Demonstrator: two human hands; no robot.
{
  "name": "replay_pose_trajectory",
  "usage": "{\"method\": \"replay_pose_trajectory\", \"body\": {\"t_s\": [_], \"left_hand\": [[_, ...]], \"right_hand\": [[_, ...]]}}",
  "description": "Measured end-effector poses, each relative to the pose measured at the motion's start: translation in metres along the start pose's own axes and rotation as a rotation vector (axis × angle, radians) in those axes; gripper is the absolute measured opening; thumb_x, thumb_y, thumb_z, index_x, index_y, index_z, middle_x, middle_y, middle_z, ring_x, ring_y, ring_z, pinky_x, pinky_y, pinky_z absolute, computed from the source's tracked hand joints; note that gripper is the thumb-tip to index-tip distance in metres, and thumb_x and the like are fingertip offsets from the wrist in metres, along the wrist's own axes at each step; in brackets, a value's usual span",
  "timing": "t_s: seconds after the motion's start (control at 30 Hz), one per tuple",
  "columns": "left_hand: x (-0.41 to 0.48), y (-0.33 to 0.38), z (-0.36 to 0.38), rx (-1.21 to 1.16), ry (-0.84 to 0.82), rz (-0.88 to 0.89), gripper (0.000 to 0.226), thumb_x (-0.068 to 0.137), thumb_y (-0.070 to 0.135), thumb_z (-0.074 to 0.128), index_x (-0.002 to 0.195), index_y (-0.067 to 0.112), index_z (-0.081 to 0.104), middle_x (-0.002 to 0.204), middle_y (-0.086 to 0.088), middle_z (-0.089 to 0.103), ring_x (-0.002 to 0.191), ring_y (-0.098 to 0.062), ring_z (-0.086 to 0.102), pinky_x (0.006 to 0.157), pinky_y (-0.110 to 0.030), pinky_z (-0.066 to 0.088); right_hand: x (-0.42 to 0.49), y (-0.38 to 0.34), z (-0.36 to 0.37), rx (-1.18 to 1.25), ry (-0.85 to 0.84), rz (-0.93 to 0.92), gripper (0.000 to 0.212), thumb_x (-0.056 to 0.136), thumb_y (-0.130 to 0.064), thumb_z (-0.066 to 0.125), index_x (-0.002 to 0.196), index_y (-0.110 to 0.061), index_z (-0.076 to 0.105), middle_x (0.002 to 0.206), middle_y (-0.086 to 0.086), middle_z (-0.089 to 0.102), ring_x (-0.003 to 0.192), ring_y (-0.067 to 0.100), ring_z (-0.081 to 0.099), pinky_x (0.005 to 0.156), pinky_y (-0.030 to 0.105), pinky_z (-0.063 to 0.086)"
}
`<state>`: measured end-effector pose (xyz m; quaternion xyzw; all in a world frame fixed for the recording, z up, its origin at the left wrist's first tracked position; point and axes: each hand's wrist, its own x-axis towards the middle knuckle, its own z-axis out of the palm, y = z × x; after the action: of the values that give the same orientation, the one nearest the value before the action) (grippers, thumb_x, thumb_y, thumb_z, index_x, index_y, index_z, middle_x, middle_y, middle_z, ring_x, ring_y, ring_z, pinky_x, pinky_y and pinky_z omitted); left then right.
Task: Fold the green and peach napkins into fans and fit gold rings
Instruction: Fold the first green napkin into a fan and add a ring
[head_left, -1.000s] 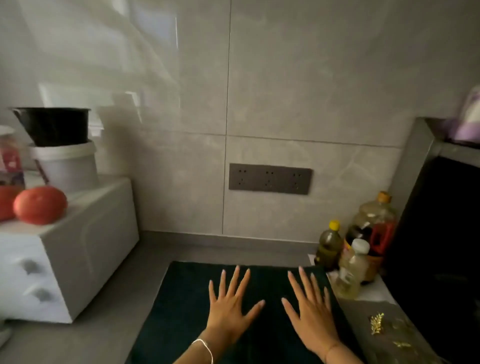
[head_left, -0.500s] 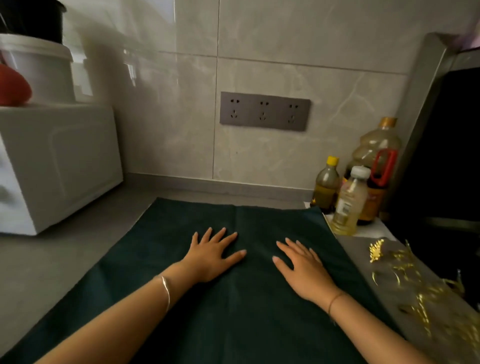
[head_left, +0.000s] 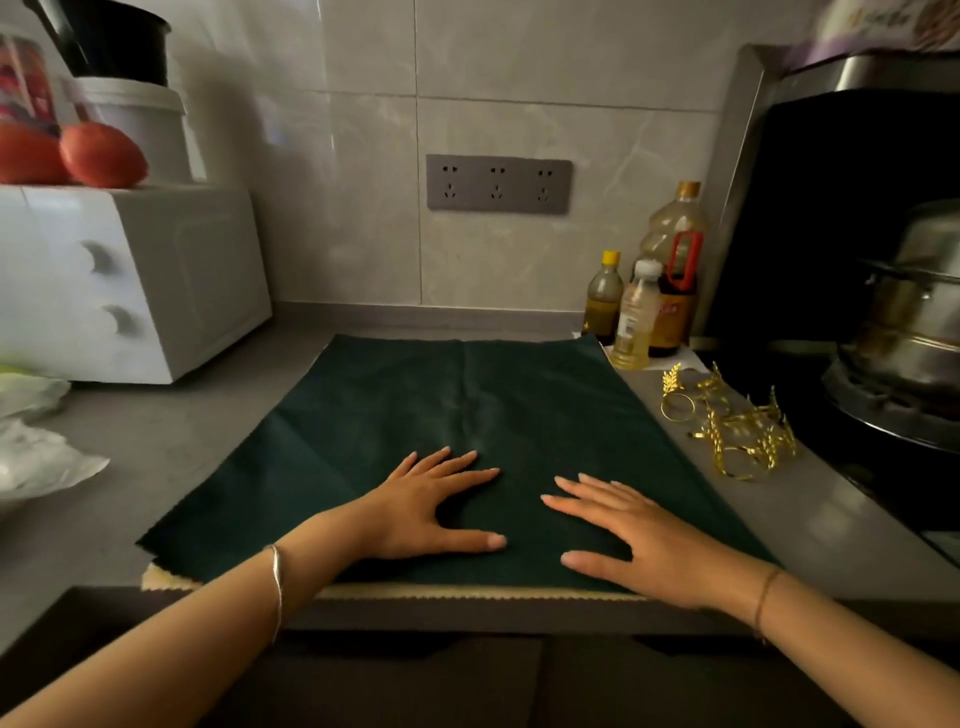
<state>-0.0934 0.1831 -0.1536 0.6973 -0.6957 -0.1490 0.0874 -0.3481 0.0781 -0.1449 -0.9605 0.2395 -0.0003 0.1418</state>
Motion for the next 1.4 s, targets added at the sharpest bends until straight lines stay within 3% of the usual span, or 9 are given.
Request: {"method": "replay_pose_trajectory", "body": {"t_s": [0.17,0.37,0.57,0.73,0.9,1.03,1.2,1.3,1.4], "left_hand": [[-0.022,0.011,0.003,-0.053,0.016,0.035,0.094,0.066,0.081,0.054,0.146,0.048,0.016,0.156,0.021,0.006,0.144,-0.003,-0.005,0.118,-0.038,-0.007],[-0.038,0.021,0.004,-0.048,0.047,0.053,0.089,0.071,0.068,0.063,0.147,0.042,0.023,0.155,0.021,0.014,0.143,0.000,0.001,0.119,-0.035,-0.004],[-0.048,0.021,-0.002,-0.133,0.108,0.032,0.063,0.081,0.067,0.053,0.137,0.040,0.045,0.145,0.022,0.039,0.137,0.003,0.027,0.116,-0.029,0.024],[-0.058,0.021,-0.020,-0.025,0.118,0.028,0.043,0.092,0.050,0.050,0.129,0.028,0.057,0.121,0.014,0.062,0.105,-0.002,0.058,0.092,-0.020,0.044],[-0.069,-0.007,-0.045,0.110,0.129,-0.057,0.027,0.096,0.031,0.052,0.118,0.021,0.064,0.112,0.005,0.066,0.091,-0.009,0.057,0.084,-0.023,0.043],[-0.078,-0.023,-0.065,0.019,0.111,-0.107,0.029,0.095,0.032,0.053,0.118,0.019,0.065,0.111,0.008,0.064,0.096,-0.011,0.057,0.087,-0.022,0.041],[-0.075,-0.011,-0.101,-0.076,-0.177,-0.276,0.041,0.086,0.053,0.057,0.102,0.017,0.069,0.096,0.000,0.070,0.083,-0.018,0.065,0.084,-0.029,0.051],[-0.073,0.002,-0.129,-0.193,-0.420,-0.386,0.018,0.087,0.045,0.061,0.092,0.028,0.066,0.087,0.010,0.070,0.079,-0.007,0.068,0.073,-0.021,0.055],[-0.061,-0.002,-0.151,-0.209,-0.471,-0.377,0.022,0.085,0.044,0.062,0.099,0.027,0.064,0.094,0.011,0.070,0.087,-0.007,0.067,0.078,-0.021,0.053]], "right_hand": [[-0.020,-0.013,0.002,0.012,0.050,0.003,0.070,0.072,-0.076,0.048,0.137,-0.057,0.026,0.148,-0.032,0.010,0.137,-0.009,0.002,0.115,0.023,0.007],[-0.024,-0.020,0.002,-0.008,0.131,-0.022,0.050,0.083,-0.065,0.049,0.130,-0.052,0.043,0.145,-0.029,0.030,0.135,-0.008,0.021,0.113,0.026,0.020],[-0.026,-0.025,-0.001,-0.012,0.223,-0.050,0.031,0.095,-0.041,0.048,0.123,-0.035,0.059,0.129,-0.022,0.055,0.119,-0.007,0.047,0.098,0.008,0.032],[-0.023,-0.021,-0.014,0.078,0.358,-0.004,0.027,0.094,-0.035,0.053,0.117,-0.030,0.064,0.115,-0.017,0.065,0.104,-0.006,0.057,0.091,0.014,0.045],[-0.021,-0.007,-0.027,-0.031,0.037,0.085,0.025,0.092,-0.038,0.054,0.116,-0.041,0.059,0.115,-0.026,0.057,0.101,-0.005,0.055,0.093,0.022,0.048],[-0.021,-0.002,-0.044,0.211,0.048,0.080,0.014,0.092,-0.035,0.053,0.099,-0.041,0.063,0.097,-0.020,0.067,0.090,-0.006,0.061,0.084,0.017,0.048],[-0.030,-0.005,-0.088,0.312,-0.294,0.204,0.035,0.082,-0.051,0.057,0.075,-0.018,0.064,0.065,-0.001,0.052,0.055,0.008,0.046,0.059,0.018,0.038],[-0.030,-0.005,-0.117,0.410,-0.528,0.272,0.023,0.089,-0.036,0.058,0.086,-0.015,0.068,0.078,-0.003,0.068,0.066,0.006,0.062,0.063,0.017,0.047],[-0.016,0.004,-0.138,0.483,-0.493,0.266,0.022,0.081,-0.032,0.065,0.094,-0.015,0.072,0.095,0.005,0.073,0.081,0.014,0.069,0.069,0.022,0.052]]}}
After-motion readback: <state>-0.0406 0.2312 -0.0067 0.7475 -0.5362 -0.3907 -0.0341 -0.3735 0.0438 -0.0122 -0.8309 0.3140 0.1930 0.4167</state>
